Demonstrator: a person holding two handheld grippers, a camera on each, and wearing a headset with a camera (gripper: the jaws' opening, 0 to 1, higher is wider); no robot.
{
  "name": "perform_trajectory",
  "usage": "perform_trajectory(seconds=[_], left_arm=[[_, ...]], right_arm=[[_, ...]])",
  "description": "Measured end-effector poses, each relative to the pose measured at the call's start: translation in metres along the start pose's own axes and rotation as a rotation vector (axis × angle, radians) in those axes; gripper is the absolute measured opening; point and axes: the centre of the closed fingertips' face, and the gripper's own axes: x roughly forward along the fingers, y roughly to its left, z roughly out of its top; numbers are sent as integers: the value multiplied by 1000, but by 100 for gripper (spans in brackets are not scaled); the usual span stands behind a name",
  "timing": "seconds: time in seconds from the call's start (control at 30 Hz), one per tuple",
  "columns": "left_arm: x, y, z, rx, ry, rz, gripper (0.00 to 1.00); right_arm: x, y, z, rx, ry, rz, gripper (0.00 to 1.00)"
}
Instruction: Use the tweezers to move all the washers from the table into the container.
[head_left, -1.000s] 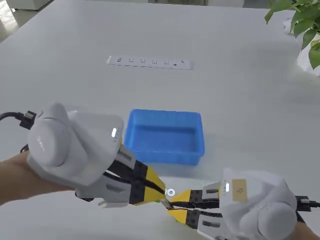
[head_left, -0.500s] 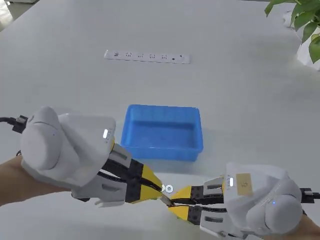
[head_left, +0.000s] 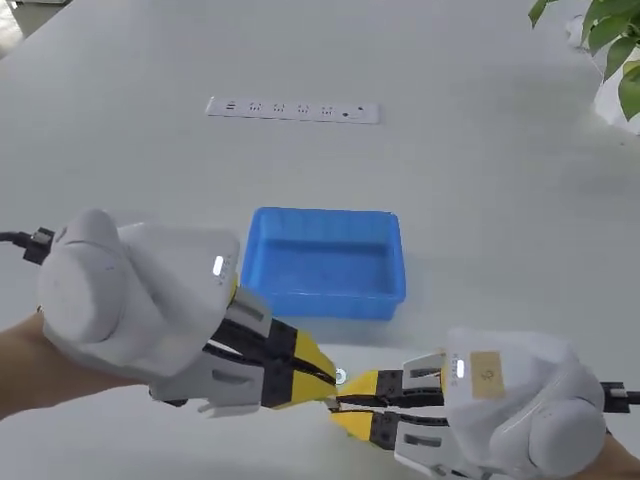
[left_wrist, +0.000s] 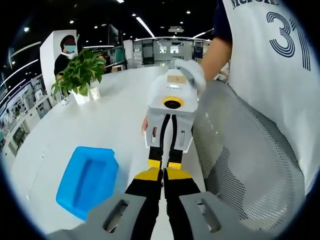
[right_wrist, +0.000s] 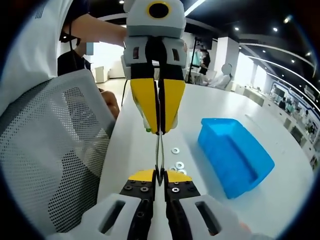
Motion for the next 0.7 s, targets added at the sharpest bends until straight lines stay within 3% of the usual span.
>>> perform_trajectory(seconds=[0.27, 0.47, 0.7], left_arm=[[-2, 0, -4, 5, -9, 8, 5], [5, 4, 3, -16, -89, 38, 5], [9, 2, 6, -35, -119, 27, 5]], right_arm=[[2, -1, -1, -12, 12, 2, 7], [0, -3, -4, 4, 16, -3, 7], [-2, -3, -6, 9, 25, -2, 7]])
